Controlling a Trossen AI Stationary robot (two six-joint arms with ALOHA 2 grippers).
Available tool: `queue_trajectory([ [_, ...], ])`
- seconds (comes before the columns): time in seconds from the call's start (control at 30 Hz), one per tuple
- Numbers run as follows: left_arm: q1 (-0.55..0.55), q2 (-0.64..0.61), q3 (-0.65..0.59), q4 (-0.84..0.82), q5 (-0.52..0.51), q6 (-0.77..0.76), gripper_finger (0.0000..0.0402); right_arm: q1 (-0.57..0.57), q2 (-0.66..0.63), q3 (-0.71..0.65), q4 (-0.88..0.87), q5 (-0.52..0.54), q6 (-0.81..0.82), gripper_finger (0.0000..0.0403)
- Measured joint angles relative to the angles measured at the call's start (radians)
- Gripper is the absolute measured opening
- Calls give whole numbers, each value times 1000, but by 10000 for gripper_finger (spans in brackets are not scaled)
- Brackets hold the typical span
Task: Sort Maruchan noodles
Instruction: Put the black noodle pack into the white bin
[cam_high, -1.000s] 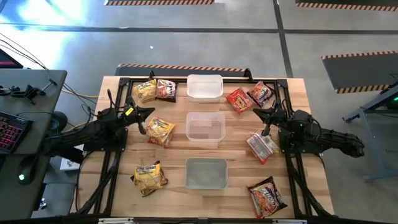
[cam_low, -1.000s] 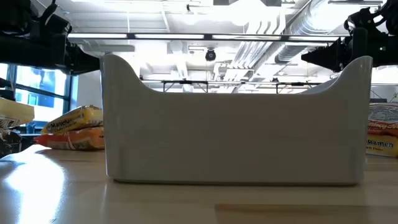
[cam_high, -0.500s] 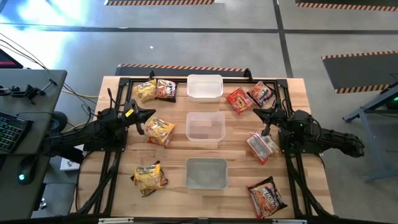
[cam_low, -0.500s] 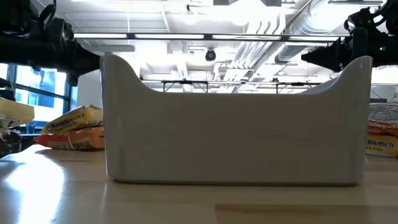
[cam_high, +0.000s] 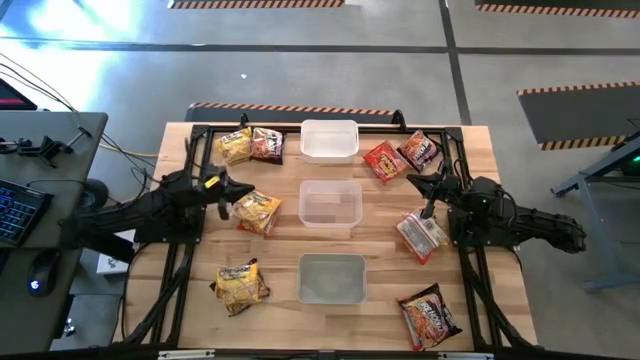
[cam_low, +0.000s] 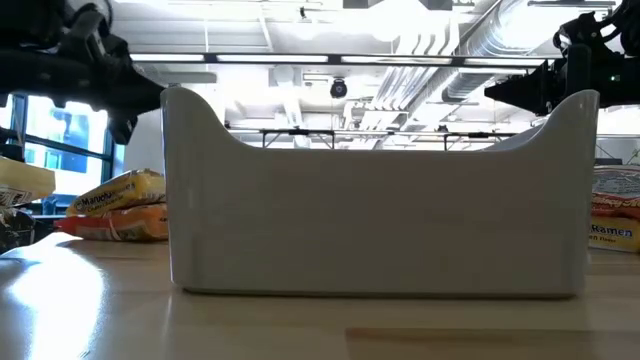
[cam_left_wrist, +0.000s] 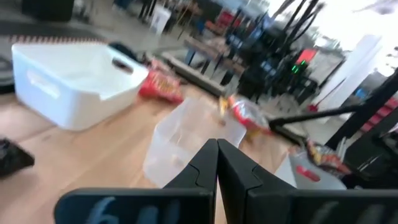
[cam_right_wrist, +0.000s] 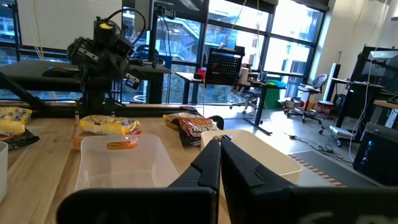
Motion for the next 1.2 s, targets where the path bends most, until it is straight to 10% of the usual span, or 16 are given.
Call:
queue_trajectory([
  [0.57,0,738,416,-296,186,56,50,0,0,0,0,0,0,0],
  [1.2,281,1224,730,-540,-357,400,166,0,0,0,0,0,0,0],
])
